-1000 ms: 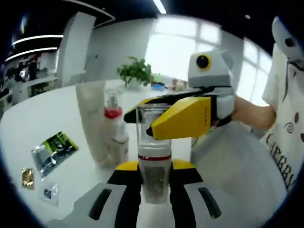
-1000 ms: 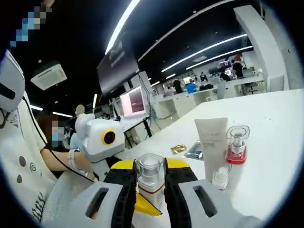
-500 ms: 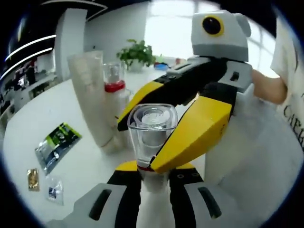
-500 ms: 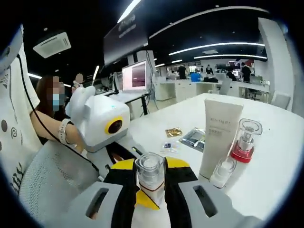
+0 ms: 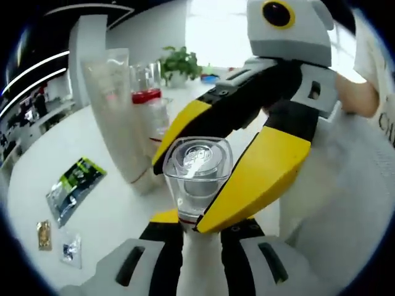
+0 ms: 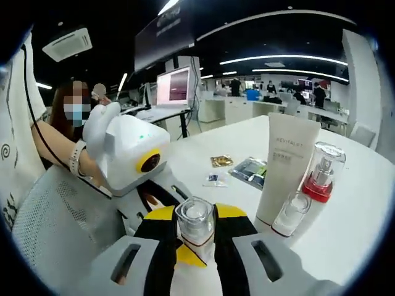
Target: Arrange the skincare products in the storage area until every visible bottle or jar stands upright without overlapping.
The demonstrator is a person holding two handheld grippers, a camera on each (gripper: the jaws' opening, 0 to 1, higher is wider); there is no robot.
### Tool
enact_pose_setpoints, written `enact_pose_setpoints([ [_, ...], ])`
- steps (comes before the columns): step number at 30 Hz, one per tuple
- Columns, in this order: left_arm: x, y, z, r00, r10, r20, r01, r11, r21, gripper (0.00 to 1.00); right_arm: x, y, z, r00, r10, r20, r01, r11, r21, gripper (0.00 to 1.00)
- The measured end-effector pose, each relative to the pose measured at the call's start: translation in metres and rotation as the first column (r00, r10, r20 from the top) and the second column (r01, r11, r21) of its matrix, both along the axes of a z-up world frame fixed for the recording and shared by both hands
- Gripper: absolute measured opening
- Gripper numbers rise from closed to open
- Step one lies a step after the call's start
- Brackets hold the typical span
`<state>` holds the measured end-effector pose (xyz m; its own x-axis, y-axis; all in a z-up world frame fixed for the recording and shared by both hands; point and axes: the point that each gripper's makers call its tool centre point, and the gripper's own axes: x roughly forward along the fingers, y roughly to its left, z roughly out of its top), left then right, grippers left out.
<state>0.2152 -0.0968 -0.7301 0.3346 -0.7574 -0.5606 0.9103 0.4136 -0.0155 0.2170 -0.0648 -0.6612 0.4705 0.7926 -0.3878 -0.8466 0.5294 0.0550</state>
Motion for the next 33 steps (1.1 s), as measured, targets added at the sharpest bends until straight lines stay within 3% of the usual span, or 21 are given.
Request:
enact_pose_setpoints([
  [7, 0.007, 0.003, -0.0011, 0.999, 0.035, -0.016, -0.035, 0.999, -0.015, 0.27, 0.0019, -0.0032, 0.0014, 0.999, -0.038, -0.036, 0.04, 0.998, 0.041, 0.23],
  [11, 0.0064, 0.0029, 0.0008, 0.999, 0.036, -0.015, -0.036, 0.999, -0.013, 0.25, 0.0021, -0.0056, 0.0006, 0.998, -0.05, -0.039, 0.051, 0.998, 0.035, 0.29],
  [14, 0.0063, 0.0025, 0.0015, 1.0, 0.027, 0.004, -0.027, 1.0, -0.001, 0.25, 0.0015, -0.0074, 0.0005, 0.998, -0.052, -0.043, 0.054, 0.998, 0.037, 0.25],
  [25, 0.0024, -0.0004, 0.0026, 0.999, -0.01, 0.046, 0.008, 0.999, 0.031, 0.22, -0.0025, -0.0066, -0.0001, 0.998, -0.046, -0.052, 0.048, 0.998, 0.032, 0.25],
  [33, 0.0, -0.0005, 0.0026, 0.999, -0.024, 0.046, 0.022, 0.999, 0.044, 0.25, -0.0041, -0.0075, -0.0008, 0.998, -0.04, -0.055, 0.042, 0.999, 0.028, 0.26],
])
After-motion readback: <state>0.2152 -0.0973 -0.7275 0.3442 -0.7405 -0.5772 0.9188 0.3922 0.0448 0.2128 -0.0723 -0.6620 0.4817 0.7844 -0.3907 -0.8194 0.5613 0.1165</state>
